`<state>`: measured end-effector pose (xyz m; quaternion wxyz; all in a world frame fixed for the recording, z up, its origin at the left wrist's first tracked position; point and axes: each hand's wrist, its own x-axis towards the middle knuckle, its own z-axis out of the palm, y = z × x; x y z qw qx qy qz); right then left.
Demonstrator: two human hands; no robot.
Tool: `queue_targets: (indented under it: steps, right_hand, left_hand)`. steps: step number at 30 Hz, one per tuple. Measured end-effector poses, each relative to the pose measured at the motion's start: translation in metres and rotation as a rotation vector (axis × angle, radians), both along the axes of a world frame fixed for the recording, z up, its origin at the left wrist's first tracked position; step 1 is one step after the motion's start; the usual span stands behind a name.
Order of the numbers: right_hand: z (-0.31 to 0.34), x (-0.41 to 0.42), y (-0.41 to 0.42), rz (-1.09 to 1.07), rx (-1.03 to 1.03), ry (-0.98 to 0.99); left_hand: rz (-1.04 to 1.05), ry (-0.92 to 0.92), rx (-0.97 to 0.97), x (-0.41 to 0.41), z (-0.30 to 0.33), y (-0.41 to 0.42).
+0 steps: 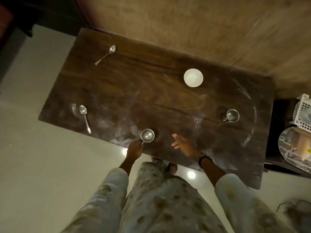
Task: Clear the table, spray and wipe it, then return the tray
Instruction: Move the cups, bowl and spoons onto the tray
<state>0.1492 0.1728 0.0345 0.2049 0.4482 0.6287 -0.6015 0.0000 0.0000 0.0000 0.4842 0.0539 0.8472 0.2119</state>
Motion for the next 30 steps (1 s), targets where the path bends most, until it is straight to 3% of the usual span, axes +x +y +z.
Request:
queue_targets:
  steps: [4, 8, 12, 16, 22, 26, 30]
  right_hand:
    - [-0.010, 0.000, 0.000, -0.095, -0.062, -0.026]
    - [-0.023, 0.002, 0.004, -0.159, -0.086, -0.022]
    - [-0.016, 0.008, 0.016, -0.229, -0.116, -0.011]
    - [-0.013, 0.023, 0.043, -0.361, -0.072, -0.009]
    - [-0.021, 0.060, 0.101, -0.667, 0.007, 0.008]
    - [-0.029, 0.084, 0.138, -0.994, -0.203, 0.071]
    - [-0.042, 0.094, 0.161, -1.130, -0.356, 0.130]
  left_hand:
    - [-0.074, 0.027, -0.023, -0.001, -0.024, 0.008]
    - [0.030, -0.078, -0.054, -0.005, -0.038, 0.019]
    - [0.361, -0.158, 0.084, -0.001, -0.030, 0.027]
    - [0.743, -0.380, 0.290, 0.006, -0.007, 0.045]
    - [0.670, -0.424, 0.350, 0.035, 0.032, 0.099]
    - [0.719, -0.365, 0.414, 0.065, 0.034, 0.131]
    - [0.775, -0.331, 0.434, 0.103, 0.025, 0.153]
